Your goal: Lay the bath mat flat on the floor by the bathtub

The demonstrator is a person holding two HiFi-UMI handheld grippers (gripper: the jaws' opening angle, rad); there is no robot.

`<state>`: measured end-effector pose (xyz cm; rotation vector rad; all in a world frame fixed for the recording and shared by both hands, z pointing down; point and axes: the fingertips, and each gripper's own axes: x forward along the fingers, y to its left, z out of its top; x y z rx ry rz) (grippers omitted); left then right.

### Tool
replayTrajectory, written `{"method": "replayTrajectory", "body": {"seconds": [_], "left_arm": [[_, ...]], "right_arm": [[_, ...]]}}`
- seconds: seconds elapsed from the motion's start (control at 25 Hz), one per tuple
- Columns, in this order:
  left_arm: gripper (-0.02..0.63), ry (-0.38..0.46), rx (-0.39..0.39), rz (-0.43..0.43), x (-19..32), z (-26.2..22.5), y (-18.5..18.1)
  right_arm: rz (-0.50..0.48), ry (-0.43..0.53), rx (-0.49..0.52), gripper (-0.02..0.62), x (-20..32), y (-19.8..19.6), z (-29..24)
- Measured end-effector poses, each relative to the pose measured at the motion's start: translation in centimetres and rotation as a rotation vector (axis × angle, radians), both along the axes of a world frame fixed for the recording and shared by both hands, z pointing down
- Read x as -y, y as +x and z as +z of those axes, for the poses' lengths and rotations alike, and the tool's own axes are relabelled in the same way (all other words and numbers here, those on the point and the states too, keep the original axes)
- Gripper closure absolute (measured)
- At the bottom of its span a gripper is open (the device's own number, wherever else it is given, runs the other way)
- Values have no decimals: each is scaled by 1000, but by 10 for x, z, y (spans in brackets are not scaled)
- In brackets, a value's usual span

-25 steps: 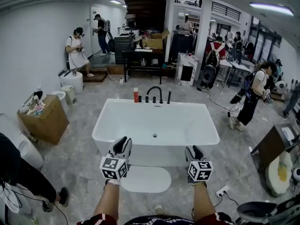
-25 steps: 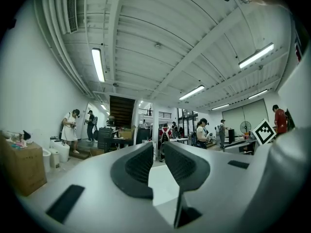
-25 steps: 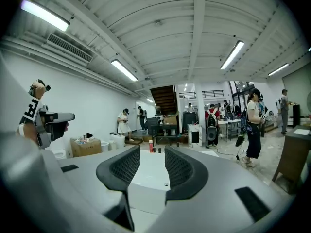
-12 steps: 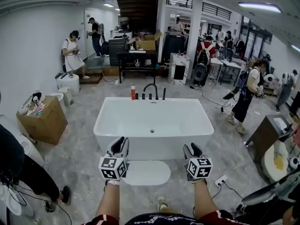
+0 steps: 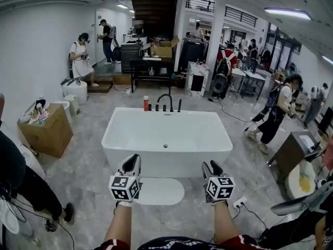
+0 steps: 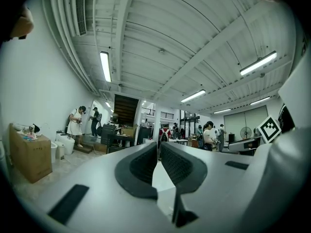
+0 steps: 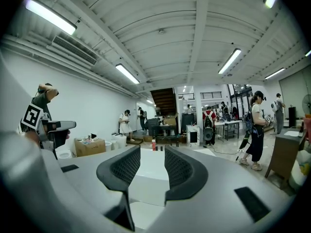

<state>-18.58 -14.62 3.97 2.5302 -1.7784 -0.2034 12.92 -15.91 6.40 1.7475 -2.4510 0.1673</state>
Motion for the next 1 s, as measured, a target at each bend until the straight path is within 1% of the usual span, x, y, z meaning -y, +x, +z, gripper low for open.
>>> {"method": "replayTrajectory", "body": {"seconds": [0.2, 0.32, 0.52, 0.8, 1.0], "left_arm": [[588, 19, 6, -2, -4, -17, 19], [589, 29, -8, 11, -6, -25, 30], [589, 39, -9, 20, -11, -35, 46], [589, 21, 6, 23, -21, -34, 49], [589, 41, -7, 11, -25, -41, 51]], "right_arm": [[-25, 18, 9, 420, -3, 9, -16], [-27, 28, 27, 425, -4, 16, -21], [-28, 55, 50, 438, -9, 28, -30], [-44, 56, 54, 477, -19, 25, -35], [-22, 53, 32, 512, -22, 32, -38]]}}
